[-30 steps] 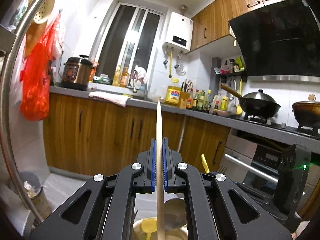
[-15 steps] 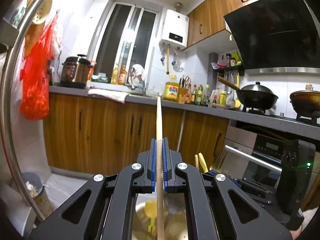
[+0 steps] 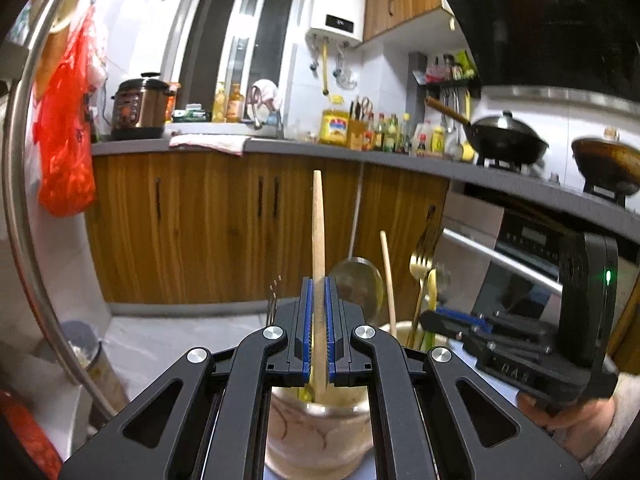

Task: Organize utensils
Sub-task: 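Lower the chopstick and yellow spoon into the holder and open both grippers, then withdraw both grippers from the holder back over the cloth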

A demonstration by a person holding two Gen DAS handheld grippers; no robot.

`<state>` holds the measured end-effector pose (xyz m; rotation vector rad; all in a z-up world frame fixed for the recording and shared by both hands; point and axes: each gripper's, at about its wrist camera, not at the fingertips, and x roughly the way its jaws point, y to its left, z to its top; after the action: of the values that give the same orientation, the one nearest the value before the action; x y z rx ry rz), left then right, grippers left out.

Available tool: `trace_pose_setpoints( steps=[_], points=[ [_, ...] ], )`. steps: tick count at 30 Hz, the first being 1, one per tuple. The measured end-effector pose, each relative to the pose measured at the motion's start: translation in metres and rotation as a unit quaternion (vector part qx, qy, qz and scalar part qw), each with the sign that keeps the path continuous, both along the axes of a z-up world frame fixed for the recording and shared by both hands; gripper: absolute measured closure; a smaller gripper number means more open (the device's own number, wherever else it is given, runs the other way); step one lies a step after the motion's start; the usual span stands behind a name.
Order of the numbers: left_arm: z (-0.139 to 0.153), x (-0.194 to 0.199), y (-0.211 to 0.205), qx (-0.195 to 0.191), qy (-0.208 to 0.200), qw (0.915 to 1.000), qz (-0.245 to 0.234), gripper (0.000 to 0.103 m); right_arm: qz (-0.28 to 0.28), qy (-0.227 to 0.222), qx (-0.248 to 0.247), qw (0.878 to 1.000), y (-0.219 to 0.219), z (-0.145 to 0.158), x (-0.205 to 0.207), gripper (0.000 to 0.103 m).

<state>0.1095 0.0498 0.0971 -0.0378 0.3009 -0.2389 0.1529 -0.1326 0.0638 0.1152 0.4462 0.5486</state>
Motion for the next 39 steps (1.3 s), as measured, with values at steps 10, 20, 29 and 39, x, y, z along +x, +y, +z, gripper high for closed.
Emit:
trace_pose_setpoints(
  steps=[10, 20, 29, 39],
  points=[
    [-0.014, 0.006, -0.004, 0.026, 0.051, 0.9983, -0.01, 0.097, 0.005, 0.03, -0.006, 1.0, -0.001, -0.009, 0.004, 0.093],
    [-0.02, 0.011, -0.003, 0.031, 0.062, 0.9975, -0.007, 0.097, 0.008, 0.032, -0.011, 0.999, 0.002, -0.011, 0.006, 0.093],
    [-0.021, 0.01, -0.001, 0.033, 0.067, 0.9972, -0.007, 0.089, 0.01, 0.027, -0.012, 1.0, 0.003, -0.006, 0.005, 0.089],
    [-0.008, -0.011, 0.006, 0.021, 0.08, 0.9966, 0.008, 0.063, -0.006, 0.027, -0.013, 1.0, -0.009, 0.011, -0.017, 0.059]
  ],
)
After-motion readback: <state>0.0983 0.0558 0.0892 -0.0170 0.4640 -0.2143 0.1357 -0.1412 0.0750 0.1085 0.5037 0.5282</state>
